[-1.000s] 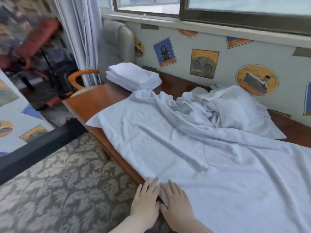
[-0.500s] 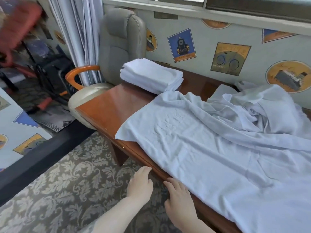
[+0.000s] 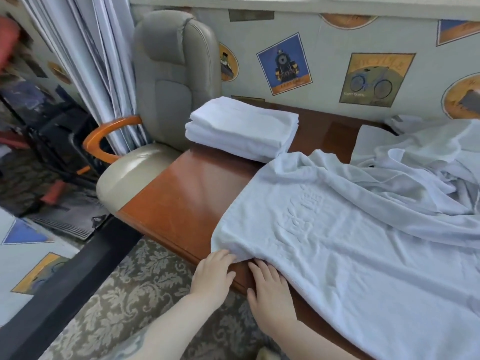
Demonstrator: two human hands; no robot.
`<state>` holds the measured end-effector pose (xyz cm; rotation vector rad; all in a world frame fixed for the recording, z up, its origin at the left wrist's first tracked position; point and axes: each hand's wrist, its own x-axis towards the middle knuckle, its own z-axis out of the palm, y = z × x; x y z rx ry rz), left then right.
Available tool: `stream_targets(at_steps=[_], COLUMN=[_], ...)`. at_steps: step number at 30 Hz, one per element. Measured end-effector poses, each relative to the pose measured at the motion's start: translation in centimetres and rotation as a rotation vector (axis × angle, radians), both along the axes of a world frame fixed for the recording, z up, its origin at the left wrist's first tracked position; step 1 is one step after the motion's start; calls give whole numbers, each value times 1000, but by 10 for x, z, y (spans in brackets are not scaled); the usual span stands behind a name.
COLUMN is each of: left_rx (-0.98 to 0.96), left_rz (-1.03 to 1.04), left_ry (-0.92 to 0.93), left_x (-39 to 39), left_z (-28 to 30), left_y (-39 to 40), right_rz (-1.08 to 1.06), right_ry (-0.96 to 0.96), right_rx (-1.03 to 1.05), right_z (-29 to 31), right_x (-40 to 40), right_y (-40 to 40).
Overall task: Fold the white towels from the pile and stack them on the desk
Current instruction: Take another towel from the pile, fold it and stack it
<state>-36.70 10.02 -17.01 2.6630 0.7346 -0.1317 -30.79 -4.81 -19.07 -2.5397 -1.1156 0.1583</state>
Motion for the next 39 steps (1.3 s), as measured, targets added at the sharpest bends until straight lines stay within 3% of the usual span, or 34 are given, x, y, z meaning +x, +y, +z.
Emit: stream_targets(at_steps=[5, 9, 13, 19, 21, 25, 28, 32, 36, 39], left_rx=[99, 0, -121, -10, 32, 32, 155, 113, 14, -121], left_rz=[-178, -355, -636, -975, -1044, -1159, -1271, -1211, -1033, -891], left_ry=[42, 28, 132, 157, 244, 633, 748, 799, 490, 366], left_x=[15, 34, 42, 61, 58, 54, 66, 88, 121, 154], left_z=[-9, -9, 14, 60, 64, 61, 57, 62, 68, 58], left_y=[27, 61, 102, 163, 170, 174, 167, 155, 145, 125], right_rz=[-164, -426, -731, -917, -925, -941, -933, -1017, -1114, -1079], right_ry=[-79, -31, -29, -213, -77, 218, 323, 421, 361, 350], right_rx=[6, 32, 56, 186, 131, 80, 9, 91, 189, 212], right_z=[1, 8, 16, 16, 15, 23, 33, 34, 32, 27], right_x=[5, 2, -20, -64, -82, -89, -77, -60, -28, 12], right_y=[24, 62, 94, 128, 141, 147, 146, 146, 142, 133])
